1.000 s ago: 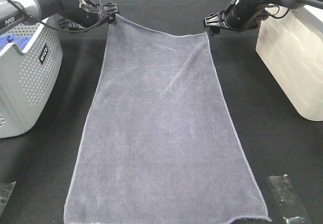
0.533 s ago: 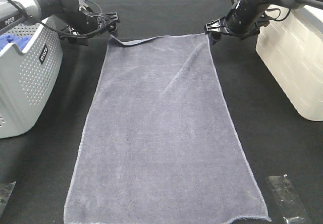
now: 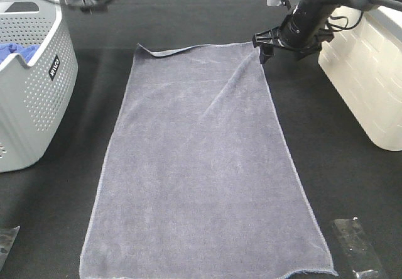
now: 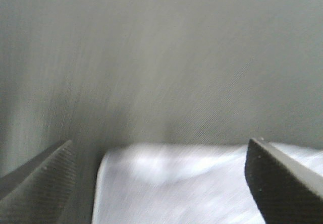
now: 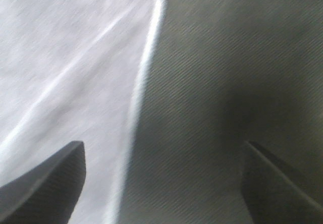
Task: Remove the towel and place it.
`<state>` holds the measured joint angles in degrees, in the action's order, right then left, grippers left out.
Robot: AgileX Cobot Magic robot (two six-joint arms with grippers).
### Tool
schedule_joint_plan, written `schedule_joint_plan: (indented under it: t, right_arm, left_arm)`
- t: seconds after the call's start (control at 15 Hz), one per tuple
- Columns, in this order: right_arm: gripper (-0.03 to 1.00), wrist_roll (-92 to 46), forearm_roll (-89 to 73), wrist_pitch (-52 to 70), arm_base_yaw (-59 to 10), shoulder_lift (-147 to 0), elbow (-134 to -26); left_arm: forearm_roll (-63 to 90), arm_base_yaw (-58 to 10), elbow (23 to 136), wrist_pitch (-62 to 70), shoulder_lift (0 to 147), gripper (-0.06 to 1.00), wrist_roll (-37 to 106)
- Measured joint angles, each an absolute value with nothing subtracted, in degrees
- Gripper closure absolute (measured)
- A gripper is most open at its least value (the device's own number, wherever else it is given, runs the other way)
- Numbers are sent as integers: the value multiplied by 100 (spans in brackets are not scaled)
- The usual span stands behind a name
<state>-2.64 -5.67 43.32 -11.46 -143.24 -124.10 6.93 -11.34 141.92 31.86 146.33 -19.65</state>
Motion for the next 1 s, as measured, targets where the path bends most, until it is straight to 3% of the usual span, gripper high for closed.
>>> schedule_joint_plan:
  t: [0.4, 1.0]
  right_arm:
    - [19, -997, -1530, 4893, -1146, -13465, -12416]
    - [19, -1037, -1444, 6933, -1146, -11700, -12422]
  left_arm:
    - [630, -1134, 14192, 4509, 13642, 10, -779]
    - [-315, -1134, 14141, 6910, 11688, 17, -498]
